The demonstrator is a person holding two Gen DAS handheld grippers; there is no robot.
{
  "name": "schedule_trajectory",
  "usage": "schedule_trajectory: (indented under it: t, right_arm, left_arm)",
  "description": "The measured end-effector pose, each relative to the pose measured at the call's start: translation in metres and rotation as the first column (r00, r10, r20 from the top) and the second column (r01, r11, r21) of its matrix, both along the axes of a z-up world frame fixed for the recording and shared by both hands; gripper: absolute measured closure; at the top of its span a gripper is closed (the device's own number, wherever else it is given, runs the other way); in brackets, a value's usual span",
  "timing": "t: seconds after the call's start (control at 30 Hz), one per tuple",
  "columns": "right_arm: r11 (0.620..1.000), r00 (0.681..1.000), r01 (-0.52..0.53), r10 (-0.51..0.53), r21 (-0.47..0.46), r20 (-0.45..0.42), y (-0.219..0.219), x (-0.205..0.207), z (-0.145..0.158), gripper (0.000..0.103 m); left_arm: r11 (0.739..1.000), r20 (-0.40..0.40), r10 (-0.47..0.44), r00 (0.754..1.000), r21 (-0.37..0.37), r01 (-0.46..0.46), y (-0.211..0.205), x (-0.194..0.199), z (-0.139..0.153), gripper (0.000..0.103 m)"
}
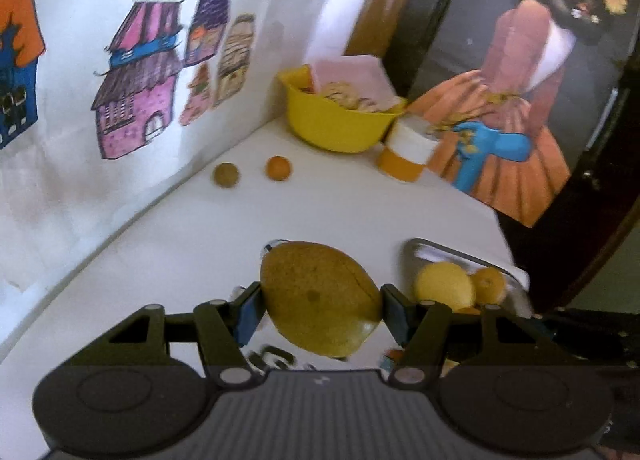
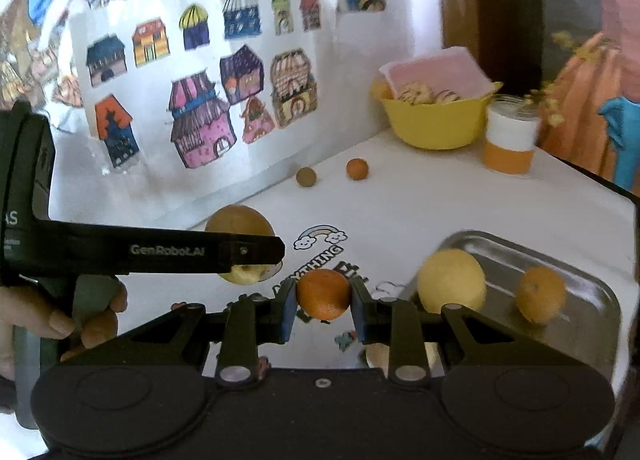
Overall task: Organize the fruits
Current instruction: 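Carry the pear onto the tray with the left tool while the right tool carries the orange there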
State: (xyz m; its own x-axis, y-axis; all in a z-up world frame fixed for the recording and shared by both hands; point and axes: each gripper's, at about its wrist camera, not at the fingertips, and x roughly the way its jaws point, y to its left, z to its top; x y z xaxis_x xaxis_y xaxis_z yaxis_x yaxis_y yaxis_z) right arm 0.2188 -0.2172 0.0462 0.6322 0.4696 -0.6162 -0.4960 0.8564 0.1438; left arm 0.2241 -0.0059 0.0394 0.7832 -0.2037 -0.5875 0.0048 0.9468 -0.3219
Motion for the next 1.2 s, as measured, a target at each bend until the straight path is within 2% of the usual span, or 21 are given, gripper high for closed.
schedule_trajectory:
  t: [0.2,0.47,0.67,1.2]
  right_arm:
    - [0.998,0.998,0.062,-0.063,0.032,0.019,-0.032,-0.035,0.004,0.073]
    - [0.99,0.99,0.135,-0.136,0.031,0.023,-0.068,-0.068,-0.01,0.072]
    - [0.985,0.985,0.172,-0.172,0.025,-0.019,-0.085,-0.076,-0.027,0.073]
    - [0.977,0.977,0.213,-0.213,0.008,0.004,-0.095,-0.084,-0.045,0.072]
  left_arm:
    - [0.997,0.021,-0.067,0.997,-0.033,0.068,-0.021,-0.028,0.008,0.037]
    - [0.991,0.009,-0.126,0.992,-0.05,0.126,-0.049,-0.056,-0.004,0.037]
    - [0.983,0.009,-0.177,0.984,-0.049,0.177,-0.07,-0.069,-0.017,0.037]
    - [0.966,-0.079,-0.259,0.963,0.005,0.26,-0.102,-0.075,-0.039,0.037]
